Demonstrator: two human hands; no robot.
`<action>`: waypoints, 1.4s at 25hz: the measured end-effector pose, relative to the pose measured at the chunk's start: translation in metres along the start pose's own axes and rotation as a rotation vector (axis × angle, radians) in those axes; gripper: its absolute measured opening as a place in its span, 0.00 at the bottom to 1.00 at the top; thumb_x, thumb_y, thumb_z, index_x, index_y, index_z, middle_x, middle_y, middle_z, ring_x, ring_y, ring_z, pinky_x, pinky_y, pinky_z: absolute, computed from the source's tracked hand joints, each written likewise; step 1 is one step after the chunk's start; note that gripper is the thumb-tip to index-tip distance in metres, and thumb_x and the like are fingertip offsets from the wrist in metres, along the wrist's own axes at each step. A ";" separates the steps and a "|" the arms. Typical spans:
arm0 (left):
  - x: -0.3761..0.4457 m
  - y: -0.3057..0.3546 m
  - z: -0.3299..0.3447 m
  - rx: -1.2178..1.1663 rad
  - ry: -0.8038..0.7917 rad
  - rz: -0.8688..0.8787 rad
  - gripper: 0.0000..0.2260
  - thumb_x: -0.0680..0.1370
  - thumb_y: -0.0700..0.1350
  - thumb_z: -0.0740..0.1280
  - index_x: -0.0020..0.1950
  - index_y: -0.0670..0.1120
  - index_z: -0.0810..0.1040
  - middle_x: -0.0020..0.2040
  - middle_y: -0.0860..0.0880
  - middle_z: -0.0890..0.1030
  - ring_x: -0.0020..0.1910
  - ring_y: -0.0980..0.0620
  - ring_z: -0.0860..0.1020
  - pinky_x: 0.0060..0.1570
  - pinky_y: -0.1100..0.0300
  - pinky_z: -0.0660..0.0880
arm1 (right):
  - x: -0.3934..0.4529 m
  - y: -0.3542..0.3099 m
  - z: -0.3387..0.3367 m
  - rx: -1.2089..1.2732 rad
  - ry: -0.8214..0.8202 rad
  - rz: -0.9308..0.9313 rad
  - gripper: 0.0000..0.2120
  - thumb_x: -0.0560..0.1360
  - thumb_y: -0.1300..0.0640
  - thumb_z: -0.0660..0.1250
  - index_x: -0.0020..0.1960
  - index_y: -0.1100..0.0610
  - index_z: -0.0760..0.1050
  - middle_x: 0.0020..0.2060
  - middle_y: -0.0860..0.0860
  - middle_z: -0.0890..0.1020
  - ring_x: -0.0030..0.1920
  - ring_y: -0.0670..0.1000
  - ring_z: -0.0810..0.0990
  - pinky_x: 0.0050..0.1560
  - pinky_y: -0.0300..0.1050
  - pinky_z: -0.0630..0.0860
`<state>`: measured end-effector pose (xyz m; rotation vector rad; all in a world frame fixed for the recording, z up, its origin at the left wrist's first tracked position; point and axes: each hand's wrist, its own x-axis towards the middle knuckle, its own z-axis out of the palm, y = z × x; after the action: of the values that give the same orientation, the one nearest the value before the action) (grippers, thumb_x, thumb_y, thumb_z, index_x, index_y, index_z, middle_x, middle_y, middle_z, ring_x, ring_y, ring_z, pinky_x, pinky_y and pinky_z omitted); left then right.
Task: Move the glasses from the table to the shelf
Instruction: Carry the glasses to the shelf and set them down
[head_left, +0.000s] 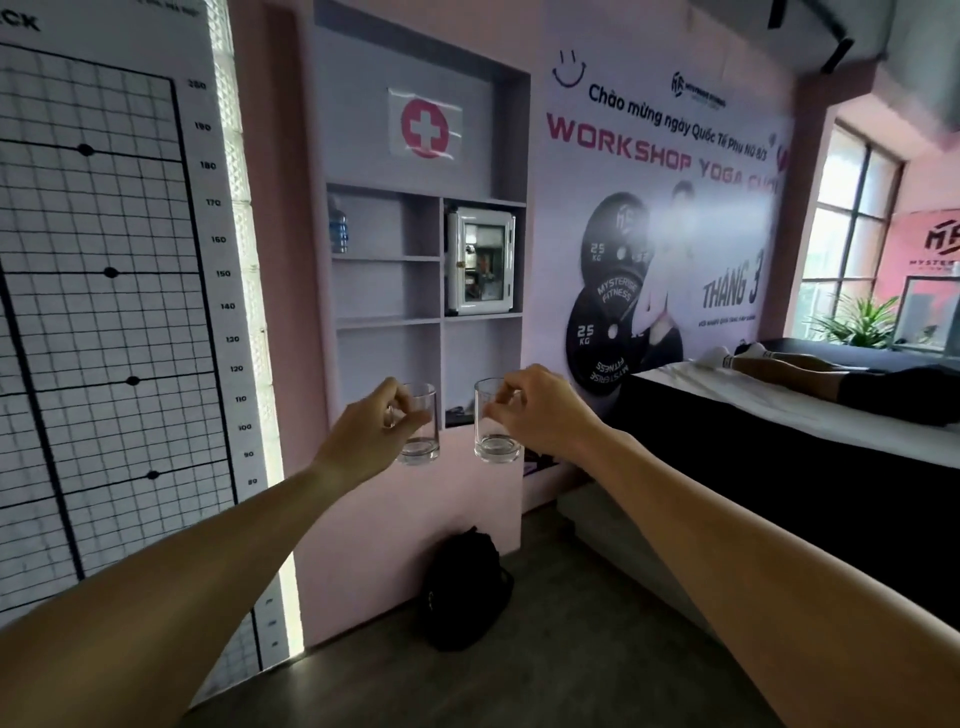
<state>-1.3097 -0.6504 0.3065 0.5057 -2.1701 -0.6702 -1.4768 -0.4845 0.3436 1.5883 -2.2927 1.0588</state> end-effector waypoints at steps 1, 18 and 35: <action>0.017 -0.003 0.011 0.007 -0.002 -0.002 0.11 0.76 0.55 0.71 0.44 0.51 0.71 0.40 0.53 0.81 0.42 0.49 0.82 0.43 0.52 0.77 | 0.018 0.013 0.000 0.006 -0.008 -0.014 0.06 0.74 0.49 0.71 0.40 0.49 0.78 0.46 0.52 0.81 0.46 0.52 0.80 0.49 0.49 0.79; 0.248 -0.147 0.099 0.040 0.031 0.004 0.19 0.74 0.62 0.67 0.46 0.47 0.70 0.35 0.45 0.77 0.33 0.42 0.74 0.42 0.44 0.76 | 0.278 0.153 0.101 0.065 -0.051 -0.101 0.11 0.73 0.48 0.72 0.35 0.45 0.73 0.44 0.51 0.80 0.41 0.48 0.78 0.34 0.38 0.69; 0.477 -0.334 0.112 0.197 0.113 -0.026 0.12 0.76 0.60 0.67 0.42 0.55 0.69 0.32 0.53 0.78 0.30 0.55 0.74 0.33 0.55 0.71 | 0.537 0.208 0.216 0.170 -0.064 -0.192 0.09 0.74 0.52 0.72 0.37 0.48 0.76 0.35 0.44 0.80 0.37 0.41 0.79 0.34 0.34 0.71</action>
<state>-1.6426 -1.1412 0.3146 0.6603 -2.1360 -0.4318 -1.8304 -0.9877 0.3558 1.8886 -2.0842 1.1962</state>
